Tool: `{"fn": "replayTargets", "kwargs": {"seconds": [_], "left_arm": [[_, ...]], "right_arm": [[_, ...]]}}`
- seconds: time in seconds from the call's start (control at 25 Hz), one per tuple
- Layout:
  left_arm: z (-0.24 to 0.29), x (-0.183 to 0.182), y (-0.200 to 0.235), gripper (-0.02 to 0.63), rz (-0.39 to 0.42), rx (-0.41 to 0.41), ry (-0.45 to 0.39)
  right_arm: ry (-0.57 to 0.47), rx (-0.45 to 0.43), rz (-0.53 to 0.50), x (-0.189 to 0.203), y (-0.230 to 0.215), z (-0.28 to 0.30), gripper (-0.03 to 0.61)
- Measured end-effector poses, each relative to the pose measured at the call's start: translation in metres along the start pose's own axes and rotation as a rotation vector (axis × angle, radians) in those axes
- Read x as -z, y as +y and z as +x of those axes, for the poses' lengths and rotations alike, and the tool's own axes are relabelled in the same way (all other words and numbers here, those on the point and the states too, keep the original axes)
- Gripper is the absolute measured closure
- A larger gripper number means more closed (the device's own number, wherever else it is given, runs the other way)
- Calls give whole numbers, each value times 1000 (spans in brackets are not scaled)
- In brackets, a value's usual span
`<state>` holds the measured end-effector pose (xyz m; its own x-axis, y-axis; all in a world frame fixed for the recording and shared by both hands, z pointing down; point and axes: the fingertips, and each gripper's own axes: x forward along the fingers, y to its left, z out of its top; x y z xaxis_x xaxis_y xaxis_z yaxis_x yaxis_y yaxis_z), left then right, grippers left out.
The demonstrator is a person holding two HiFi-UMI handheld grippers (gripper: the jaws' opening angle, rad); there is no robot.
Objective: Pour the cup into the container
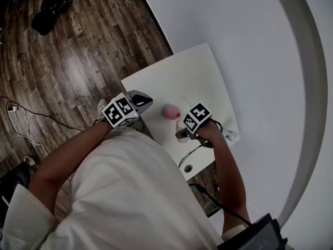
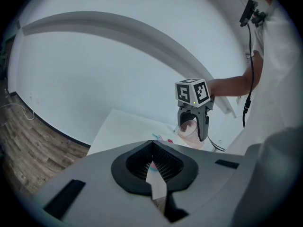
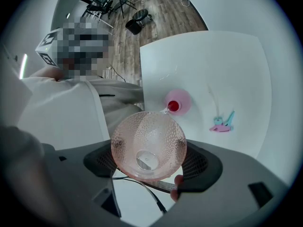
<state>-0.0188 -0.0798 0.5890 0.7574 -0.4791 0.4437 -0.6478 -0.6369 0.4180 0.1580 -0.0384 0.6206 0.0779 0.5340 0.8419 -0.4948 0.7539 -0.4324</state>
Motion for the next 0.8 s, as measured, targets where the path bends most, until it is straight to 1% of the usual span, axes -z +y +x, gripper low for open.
{"fn": "replayTargets", "kwargs": {"seconds": [0.6,0.8], "left_arm": [[-1,0,0,603,0,-2,-5],[3,1,-3,603,15,-1,2]], "right_arm": [[21,-1,-7,0,0,-4,194],[28,-8,-11,3,-1,-3,195]]}}
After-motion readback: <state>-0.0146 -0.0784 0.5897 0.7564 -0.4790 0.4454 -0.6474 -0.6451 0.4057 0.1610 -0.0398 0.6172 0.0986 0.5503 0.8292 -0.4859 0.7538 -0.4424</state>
